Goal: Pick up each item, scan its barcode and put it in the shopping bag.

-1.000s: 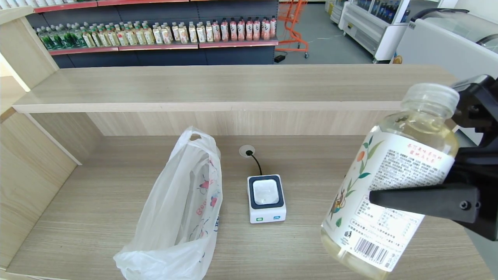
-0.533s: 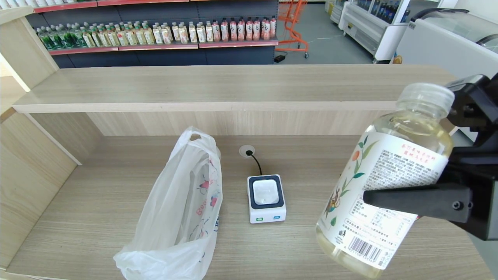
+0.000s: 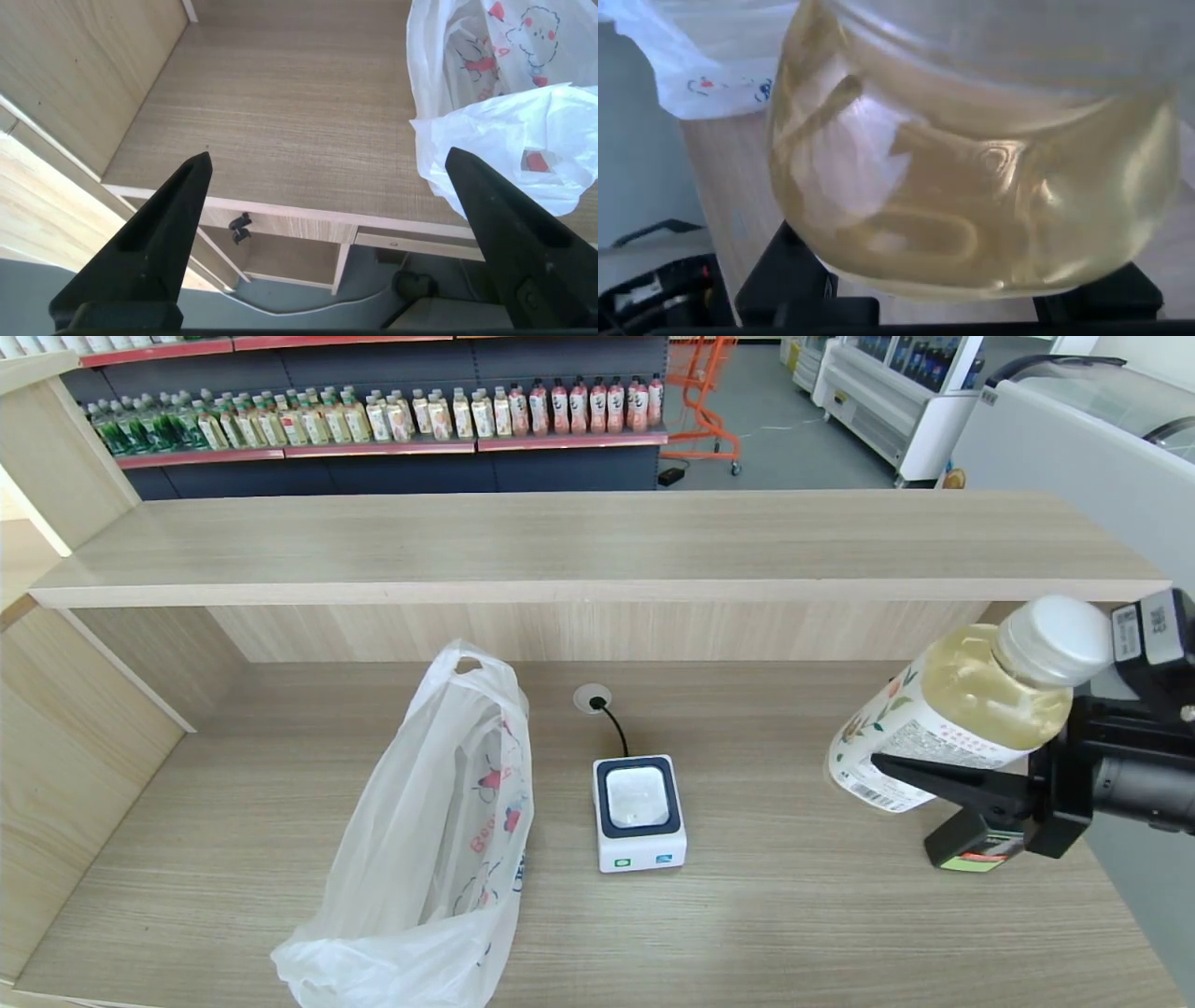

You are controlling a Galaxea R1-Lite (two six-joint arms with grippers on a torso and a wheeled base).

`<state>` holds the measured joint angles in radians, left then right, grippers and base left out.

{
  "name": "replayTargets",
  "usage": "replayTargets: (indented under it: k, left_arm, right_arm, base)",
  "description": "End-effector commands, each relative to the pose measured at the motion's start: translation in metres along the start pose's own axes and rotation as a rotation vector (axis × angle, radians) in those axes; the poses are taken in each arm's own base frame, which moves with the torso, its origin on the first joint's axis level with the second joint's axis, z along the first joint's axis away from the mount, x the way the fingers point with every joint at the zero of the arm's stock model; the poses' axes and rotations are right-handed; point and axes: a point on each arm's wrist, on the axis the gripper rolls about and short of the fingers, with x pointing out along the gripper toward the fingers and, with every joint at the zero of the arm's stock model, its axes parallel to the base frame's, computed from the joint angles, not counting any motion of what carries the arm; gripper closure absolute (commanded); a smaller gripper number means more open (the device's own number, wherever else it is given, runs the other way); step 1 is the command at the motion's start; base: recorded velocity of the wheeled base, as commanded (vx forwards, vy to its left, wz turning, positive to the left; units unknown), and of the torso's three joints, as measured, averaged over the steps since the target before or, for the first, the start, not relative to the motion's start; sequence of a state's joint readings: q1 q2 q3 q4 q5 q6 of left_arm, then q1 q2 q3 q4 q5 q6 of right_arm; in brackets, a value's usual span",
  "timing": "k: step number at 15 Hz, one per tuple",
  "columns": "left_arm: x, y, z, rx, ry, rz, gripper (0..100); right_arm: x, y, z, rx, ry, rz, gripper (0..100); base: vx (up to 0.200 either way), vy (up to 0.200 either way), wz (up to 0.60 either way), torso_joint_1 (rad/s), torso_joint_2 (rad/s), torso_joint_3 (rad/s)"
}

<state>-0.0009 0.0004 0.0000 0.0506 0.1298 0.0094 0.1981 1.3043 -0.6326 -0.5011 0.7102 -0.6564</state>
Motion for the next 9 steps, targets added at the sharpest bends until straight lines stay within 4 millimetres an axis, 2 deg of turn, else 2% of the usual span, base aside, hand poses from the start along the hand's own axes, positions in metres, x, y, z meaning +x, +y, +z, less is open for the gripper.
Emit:
replayTargets:
  k: [1,3,9]
  left_arm:
    - [0.0000,0.0000,0.0000,0.000,0.000,0.000,0]
    - [0.0001,0.0000,0.0000,-0.003,0.001,0.000,0]
    - [0.0000,0.0000,0.0000,0.000,0.000,0.000,0]
  right_arm:
    - [-0.0142,-0.0073,-0.0195,-0.117,0.097,-0.084,100]
    - [-0.0162,-0.0102,-0.0230,-0.263,0.129,-0.098,100]
    - [-0.0134,-0.0054,-0.0242,-0.305,0.123,-0.069,100]
  base:
    - [0.000,0.000,0.00,0.000,0.00,0.000]
    - [0.000,0.000,0.00,0.000,0.00,0.000]
    - [0.000,0.000,0.00,0.000,0.00,0.000]
